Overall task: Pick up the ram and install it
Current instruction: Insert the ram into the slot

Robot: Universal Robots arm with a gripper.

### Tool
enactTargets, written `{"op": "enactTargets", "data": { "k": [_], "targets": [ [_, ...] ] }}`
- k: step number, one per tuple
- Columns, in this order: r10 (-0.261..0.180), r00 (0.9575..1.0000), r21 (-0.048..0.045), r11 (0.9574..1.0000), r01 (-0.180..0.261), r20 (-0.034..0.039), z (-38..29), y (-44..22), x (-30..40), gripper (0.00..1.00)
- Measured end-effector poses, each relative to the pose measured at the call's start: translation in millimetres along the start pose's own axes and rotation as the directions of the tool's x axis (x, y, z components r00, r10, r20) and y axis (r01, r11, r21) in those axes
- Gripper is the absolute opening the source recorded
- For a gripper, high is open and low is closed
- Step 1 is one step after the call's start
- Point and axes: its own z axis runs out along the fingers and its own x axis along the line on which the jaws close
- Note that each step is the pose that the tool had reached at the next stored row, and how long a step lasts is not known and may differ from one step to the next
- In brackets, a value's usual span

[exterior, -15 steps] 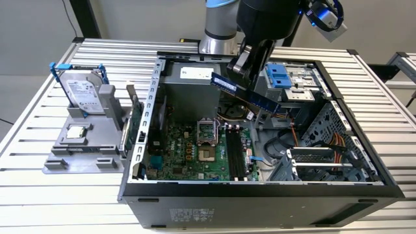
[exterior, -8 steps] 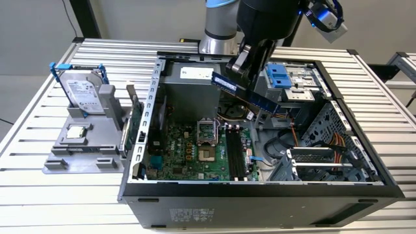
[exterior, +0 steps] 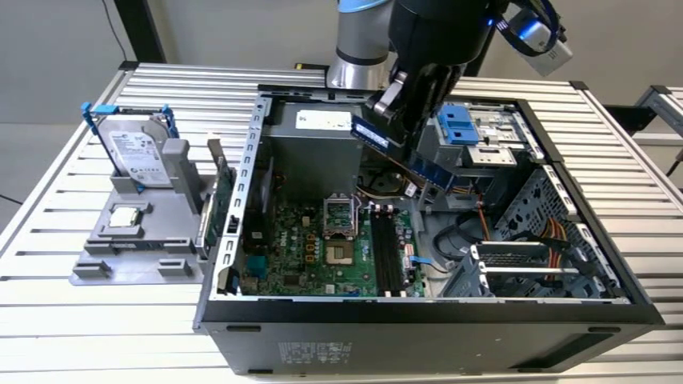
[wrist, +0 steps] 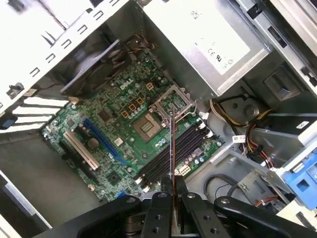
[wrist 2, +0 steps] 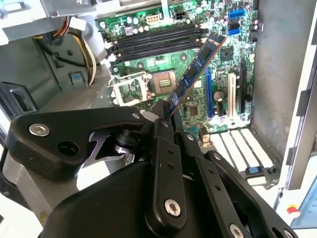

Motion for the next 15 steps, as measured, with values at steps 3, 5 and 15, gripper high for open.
{"op": "enactTargets", "data": {
  "k": [3,5,15],
  "targets": [
    [0.043,0.9991,0.0002,0.9991,-0.043,0.0006,0.0,0.0,0.0,0.00],
    [0.071,0.9975,0.0005,0.9975,-0.071,0.0010,0.0,0.0,0.0,0.00],
    [0.199,0.9801,0.0020,0.9801,-0.199,0.0022,0.1,0.0,0.0,0.00]
  ]
}}
